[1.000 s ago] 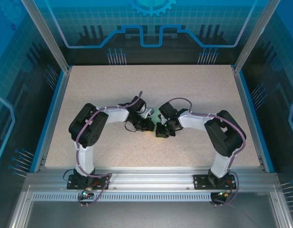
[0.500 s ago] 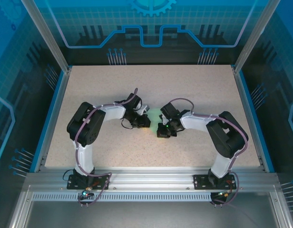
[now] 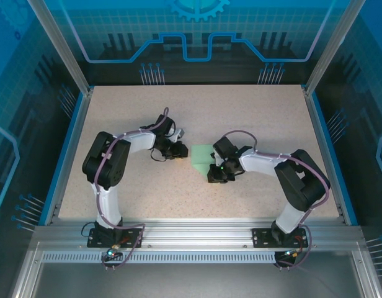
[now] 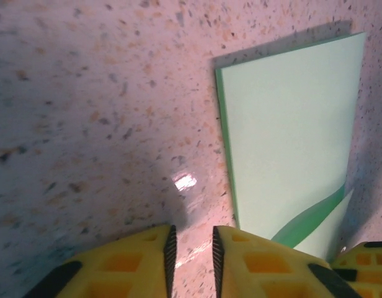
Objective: Fold a paper plane with a square sheet of paper (fold left side to right side)
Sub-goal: Third fold the triangle at the center of the table, then fourth fold the wing at the center of the table.
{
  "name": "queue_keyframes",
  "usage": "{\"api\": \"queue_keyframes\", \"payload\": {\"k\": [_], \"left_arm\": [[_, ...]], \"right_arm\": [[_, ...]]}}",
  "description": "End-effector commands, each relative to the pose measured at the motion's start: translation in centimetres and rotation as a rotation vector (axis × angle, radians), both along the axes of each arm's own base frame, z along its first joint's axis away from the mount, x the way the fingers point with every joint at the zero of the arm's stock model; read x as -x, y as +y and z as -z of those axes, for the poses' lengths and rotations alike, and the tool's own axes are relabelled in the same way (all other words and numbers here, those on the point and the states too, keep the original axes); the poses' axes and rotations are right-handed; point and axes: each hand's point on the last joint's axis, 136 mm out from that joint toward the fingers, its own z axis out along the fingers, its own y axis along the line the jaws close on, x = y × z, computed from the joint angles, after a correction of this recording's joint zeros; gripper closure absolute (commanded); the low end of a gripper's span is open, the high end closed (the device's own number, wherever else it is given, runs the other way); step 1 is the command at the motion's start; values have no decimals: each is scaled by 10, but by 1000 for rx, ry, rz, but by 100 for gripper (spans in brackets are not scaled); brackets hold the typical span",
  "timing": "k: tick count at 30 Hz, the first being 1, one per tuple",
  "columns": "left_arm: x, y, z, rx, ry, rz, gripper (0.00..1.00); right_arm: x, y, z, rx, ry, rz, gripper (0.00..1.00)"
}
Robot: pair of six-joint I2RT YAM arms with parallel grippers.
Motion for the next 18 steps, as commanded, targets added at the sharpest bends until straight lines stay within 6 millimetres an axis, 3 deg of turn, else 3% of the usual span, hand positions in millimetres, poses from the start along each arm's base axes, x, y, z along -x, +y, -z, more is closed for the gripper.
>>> {"api": "queue_keyframes", "payload": {"k": [1,5,8,13,18], "left_arm": [[5,11,-29,14,-43,-49,69],[23,13,-48,78,-42,-102,57],[36,8,-54,159,-5,-143,47],[48,-4,-47,274,86,-191,42],[51,-14,-31,298,161,-206,41]], "right_arm": [[-21,-3,-30,-6,-156,-38,72],[-42,-17,-62,38,-333,-78,58],[-54,-28,-72,32,-410,-96,47],[-66,-14,-68,-97,-424,-170,39],[-77,-1,-44,-133,-360,-185,45]]}}
